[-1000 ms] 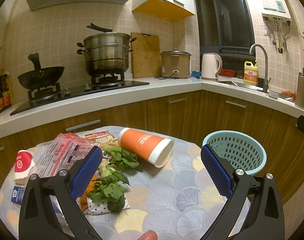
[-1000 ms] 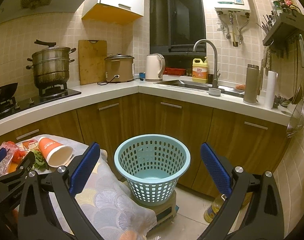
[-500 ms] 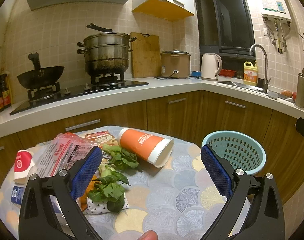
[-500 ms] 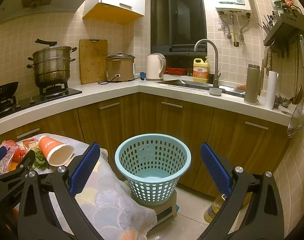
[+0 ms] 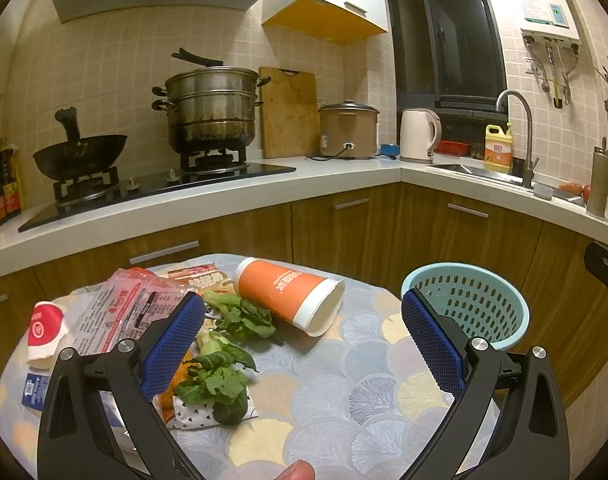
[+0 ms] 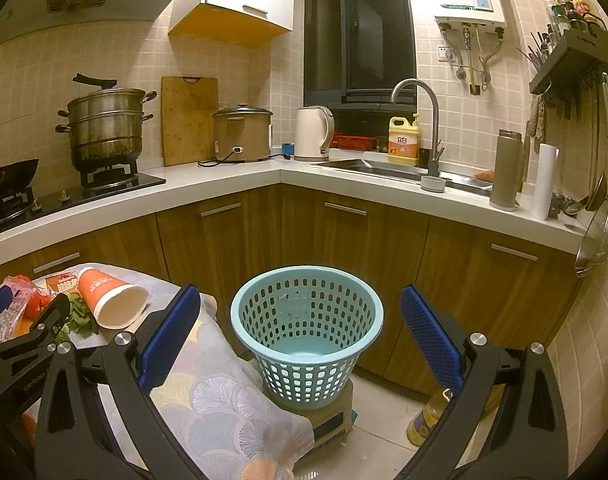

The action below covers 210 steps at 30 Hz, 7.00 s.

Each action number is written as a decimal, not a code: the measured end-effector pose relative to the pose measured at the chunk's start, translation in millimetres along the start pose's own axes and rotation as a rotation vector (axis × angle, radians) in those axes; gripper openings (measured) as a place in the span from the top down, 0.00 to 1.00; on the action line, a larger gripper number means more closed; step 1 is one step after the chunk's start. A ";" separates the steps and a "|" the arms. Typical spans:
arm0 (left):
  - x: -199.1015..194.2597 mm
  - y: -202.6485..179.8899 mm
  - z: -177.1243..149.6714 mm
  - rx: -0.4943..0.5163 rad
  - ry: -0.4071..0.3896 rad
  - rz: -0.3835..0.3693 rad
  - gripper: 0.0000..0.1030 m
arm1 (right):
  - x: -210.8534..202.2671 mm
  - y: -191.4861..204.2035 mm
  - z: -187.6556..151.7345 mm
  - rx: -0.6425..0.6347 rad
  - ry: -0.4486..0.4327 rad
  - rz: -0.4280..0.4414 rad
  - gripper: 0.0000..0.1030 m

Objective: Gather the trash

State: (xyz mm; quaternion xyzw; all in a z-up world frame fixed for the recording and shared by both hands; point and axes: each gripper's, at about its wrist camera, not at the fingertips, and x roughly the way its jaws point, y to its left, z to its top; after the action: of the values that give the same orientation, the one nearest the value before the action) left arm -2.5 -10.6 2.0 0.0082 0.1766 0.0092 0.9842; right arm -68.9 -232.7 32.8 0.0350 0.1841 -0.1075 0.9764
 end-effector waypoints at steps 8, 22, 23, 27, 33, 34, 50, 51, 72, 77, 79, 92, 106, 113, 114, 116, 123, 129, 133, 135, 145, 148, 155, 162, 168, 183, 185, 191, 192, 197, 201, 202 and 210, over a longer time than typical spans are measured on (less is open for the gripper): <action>-1.0 -0.2 1.2 -0.001 -0.001 -0.002 0.07 | 1.9 0.4 -1.4 -0.007 0.006 -0.001 0.07; -4.7 -2.4 2.7 0.022 -0.031 -0.001 0.07 | 9.3 6.6 -8.1 -0.021 0.022 0.004 0.07; -4.0 -3.1 2.4 0.029 -0.032 0.003 0.07 | 11.8 8.6 -10.8 -0.024 0.027 0.006 0.08; -0.9 -2.1 0.2 0.035 -0.024 0.002 0.07 | 24.6 21.2 -26.7 -0.047 0.063 0.029 0.08; -11.4 7.5 6.0 0.034 -0.020 0.057 0.07 | 40.8 46.7 -36.7 -0.088 0.115 0.110 0.15; -15.9 13.3 8.1 0.031 -0.020 0.075 0.07 | 42.3 51.1 -36.3 -0.094 0.118 0.124 0.15; -38.1 262.5 9.3 -0.279 0.156 0.386 0.08 | 67.3 166.8 -36.1 -0.206 0.204 0.409 0.35; -29.1 280.1 3.9 -0.309 0.190 0.372 0.09 | 69.4 172.2 -41.3 -0.218 0.213 0.412 0.35; 68.6 311.1 -46.8 -0.378 0.442 0.236 0.51 | 72.8 189.4 -59.9 -0.297 0.241 0.445 0.35; 60.7 312.3 -46.9 -0.392 0.398 0.210 0.72 | 64.5 190.0 -57.8 -0.303 0.219 0.464 0.35; 53.0 310.7 -45.1 -0.388 0.356 0.205 0.73 | 57.1 191.6 -50.5 -0.269 0.240 0.534 0.35; 21.1 293.9 -28.9 -0.347 0.174 0.186 0.73 | 25.4 276.3 -30.1 -0.287 0.331 0.757 0.08; 14.0 287.1 -22.5 -0.318 0.138 0.188 0.73 | 35.6 294.1 -42.0 -0.268 0.403 0.765 0.55; -10.2 272.1 -8.7 -0.283 0.091 0.186 0.73 | 20.3 262.1 -22.5 -0.236 0.317 0.780 0.62; -16.7 267.0 -5.0 -0.278 0.081 0.182 0.73 | 18.9 255.8 -18.1 -0.230 0.302 0.781 0.63; -27.5 257.7 2.2 -0.271 0.065 0.169 0.73 | 17.8 245.6 -11.8 -0.212 0.286 0.796 0.64; -54.9 209.8 29.1 -0.219 0.027 0.115 0.73 | 15.6 194.8 11.1 -0.143 0.244 0.900 0.69; -56.9 161.2 45.6 -0.183 0.014 0.048 0.73 | 25.0 147.5 24.5 -0.101 0.211 0.849 0.72; -50.2 127.5 53.2 -0.151 0.018 -0.002 0.73 | 34.9 116.6 31.2 -0.071 0.204 0.822 0.72; -43.2 108.8 56.4 -0.137 0.026 -0.033 0.73 | 39.3 100.9 34.6 -0.059 0.192 0.806 0.72; 22.6 7.9 60.6 -0.100 0.115 -0.189 0.73 | 82.7 20.0 42.5 -0.035 0.154 0.604 0.72; 54.5 -24.0 58.8 -0.090 0.158 -0.256 0.73 | 108.0 -5.3 39.8 -0.021 0.168 0.527 0.72; 124.6 -94.6 49.5 -0.034 0.253 -0.343 0.72 | 175.0 -43.9 22.5 -0.005 0.255 0.362 0.72; 186.6 -135.8 33.6 0.003 0.365 -0.378 0.72 | 237.9 -56.0 -5.6 0.020 0.400 0.274 0.69; 213.1 -151.6 14.7 0.052 0.422 -0.392 0.46 | 262.5 -58.7 -21.2 0.027 0.480 0.236 0.51; 185.9 -125.7 18.5 0.006 0.390 -0.369 0.46 | 240.6 -64.0 -9.7 0.054 0.449 0.250 0.51; 171.6 -114.9 21.8 -0.006 0.363 -0.353 0.46 | 229.8 -58.7 -3.6 0.051 0.431 0.267 0.51; 127.6 -71.1 31.7 -0.052 0.294 -0.289 0.46 | 184.9 -24.1 18.1 0.014 0.358 0.367 0.51; 117.4 -58.3 33.3 -0.065 0.281 -0.268 0.46 | 178.5 -17.4 20.2 0.004 0.349 0.384 0.51; 77.4 -3.4 34.5 -0.122 0.234 -0.172 0.42 | 141.2 33.6 26.2 -0.061 0.308 0.478 0.51; 48.9 41.8 28.5 -0.166 0.212 -0.073 0.37 | 119.1 78.0 14.0 -0.115 0.308 0.535 0.51; 42.8 50.4 26.6 -0.175 0.208 -0.046 0.33 | 114.8 91.6 7.8 -0.124 0.316 0.554 0.51; -16.3 131.5 0.0 -0.246 0.183 0.214 0.18 | 97.6 157.6 -42.5 -0.209 0.348 0.629 0.51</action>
State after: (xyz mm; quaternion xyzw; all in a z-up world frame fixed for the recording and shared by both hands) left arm -19.8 120.5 10.2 -0.0945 0.2611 0.1361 0.9510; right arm 40.0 -93.8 -38.0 0.0078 0.3375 0.2247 0.9141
